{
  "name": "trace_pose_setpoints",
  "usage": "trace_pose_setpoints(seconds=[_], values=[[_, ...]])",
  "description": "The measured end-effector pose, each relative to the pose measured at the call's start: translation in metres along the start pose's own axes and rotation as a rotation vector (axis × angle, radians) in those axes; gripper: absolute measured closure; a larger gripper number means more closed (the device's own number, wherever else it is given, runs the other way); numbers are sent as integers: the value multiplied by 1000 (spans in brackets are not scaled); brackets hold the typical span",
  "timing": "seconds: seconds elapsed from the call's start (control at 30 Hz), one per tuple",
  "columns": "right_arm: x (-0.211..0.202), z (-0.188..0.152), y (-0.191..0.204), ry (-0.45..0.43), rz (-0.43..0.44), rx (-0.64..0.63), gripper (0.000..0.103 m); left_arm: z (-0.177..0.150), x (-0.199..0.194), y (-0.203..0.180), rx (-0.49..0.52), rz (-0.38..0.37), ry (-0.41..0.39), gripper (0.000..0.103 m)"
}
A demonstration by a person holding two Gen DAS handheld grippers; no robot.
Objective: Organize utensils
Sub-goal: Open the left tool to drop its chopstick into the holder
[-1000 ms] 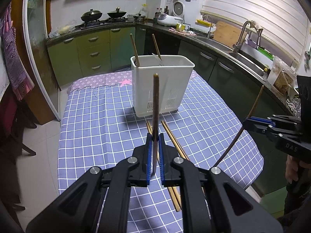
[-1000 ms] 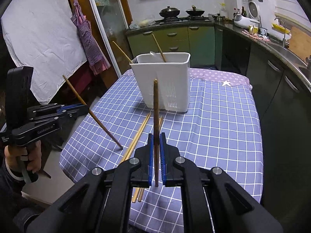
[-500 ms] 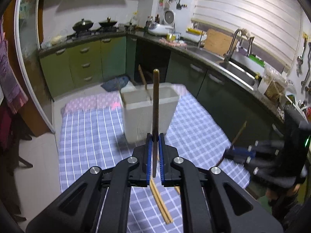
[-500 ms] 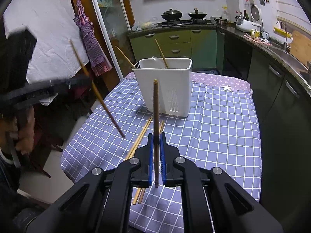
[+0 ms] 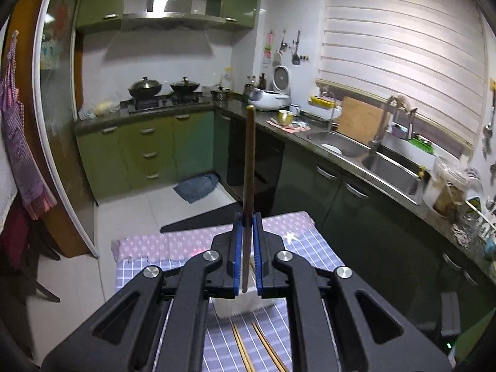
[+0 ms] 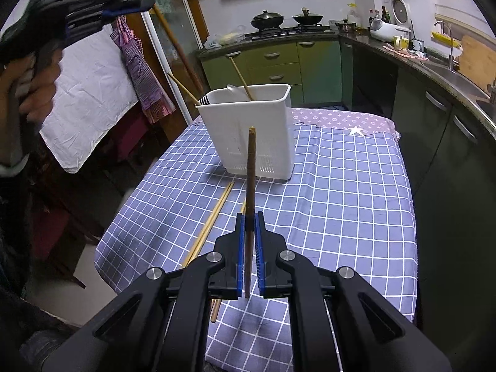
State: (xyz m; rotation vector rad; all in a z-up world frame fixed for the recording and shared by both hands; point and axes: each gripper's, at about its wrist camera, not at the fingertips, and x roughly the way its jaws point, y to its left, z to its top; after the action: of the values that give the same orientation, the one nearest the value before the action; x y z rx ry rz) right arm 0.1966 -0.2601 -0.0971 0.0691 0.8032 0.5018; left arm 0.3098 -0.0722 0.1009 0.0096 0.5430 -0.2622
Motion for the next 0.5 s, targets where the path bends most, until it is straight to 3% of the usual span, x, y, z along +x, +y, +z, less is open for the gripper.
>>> trace_pose_setpoints(seconds=[0.37, 0.4, 0.47, 0.5], values=[[-8, 7, 1, -14, -5, -10, 96, -36, 75, 8, -4, 58, 158, 95], [-10, 11, 2, -24, -6, -15, 96, -39, 75, 9, -9, 58, 166, 92], [-16, 19, 5, -41, -5, -24, 96, -41, 70, 13, -19, 56, 155, 71], [-21, 27, 8, -57, -2, -31, 96, -40, 64, 14, -22, 55, 140, 70]])
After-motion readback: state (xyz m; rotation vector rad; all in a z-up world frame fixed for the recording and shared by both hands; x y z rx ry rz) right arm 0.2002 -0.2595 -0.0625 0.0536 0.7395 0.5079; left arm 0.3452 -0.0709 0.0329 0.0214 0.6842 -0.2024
